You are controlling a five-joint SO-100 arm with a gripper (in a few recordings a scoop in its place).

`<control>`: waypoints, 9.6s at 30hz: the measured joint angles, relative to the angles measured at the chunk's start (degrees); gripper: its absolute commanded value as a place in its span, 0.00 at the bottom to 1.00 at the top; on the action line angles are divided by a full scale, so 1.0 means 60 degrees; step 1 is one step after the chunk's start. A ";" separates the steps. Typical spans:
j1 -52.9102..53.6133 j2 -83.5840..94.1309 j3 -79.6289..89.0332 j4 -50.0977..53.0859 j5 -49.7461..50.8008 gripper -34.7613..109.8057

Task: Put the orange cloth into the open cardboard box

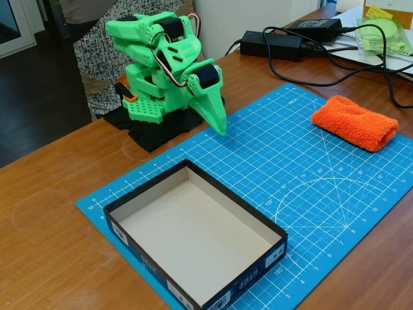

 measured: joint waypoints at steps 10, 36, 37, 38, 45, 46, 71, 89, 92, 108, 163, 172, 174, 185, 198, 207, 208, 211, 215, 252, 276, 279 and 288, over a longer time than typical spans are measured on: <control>0.0000 0.0000 0.0000 0.0000 0.0000 0.24; 0.0000 0.0000 0.0000 0.0000 0.0000 0.24; 0.0000 0.0000 0.0000 0.0000 0.0000 0.24; 0.0000 0.0000 0.0000 0.0000 0.0000 0.24; 0.0000 0.0000 0.0000 0.0000 0.0000 0.24; -0.0015 0.0000 0.0000 0.0000 0.0000 0.24; -0.0117 0.0000 0.0000 -0.0146 -0.0132 0.24; -0.2886 -0.4658 -0.6533 -0.0278 -0.2563 0.29; -0.3398 -0.7441 -0.8320 0.0059 -0.3032 0.32; -0.5215 -1.8164 -1.5527 0.1743 -0.5215 0.47; -0.2212 -1.7402 -2.1284 0.6680 -0.2607 0.24; 0.0293 -1.4341 -1.7080 0.4966 -0.3252 0.24; 0.0864 -1.3887 -1.6069 0.4453 -0.3560 0.24; 0.3267 -1.3521 -1.3770 0.2871 -0.4409 0.24; 0.4424 -1.3799 -1.1689 0.0513 -0.5054 0.24; 0.4570 -1.4399 -1.0195 -0.1304 -0.5361 0.24; 0.4541 -1.4561 -1.0078 -0.1494 -0.5391 0.24; 0.4614 -1.4971 -0.9712 -0.2124 -0.5479 0.24; 0.4570 -1.5469 -0.9653 -0.2476 -0.5625 0.25; 0.0308 -0.2988 -0.4790 -0.0542 -0.2197 0.30; 0.0762 -0.0029 0.0322 -0.1084 -0.0205 0.24; 0.0630 -0.0029 0.0293 -0.0586 -0.0059 0.24; 0.0190 -0.0015 0.0059 0.0688 0.0000 0.24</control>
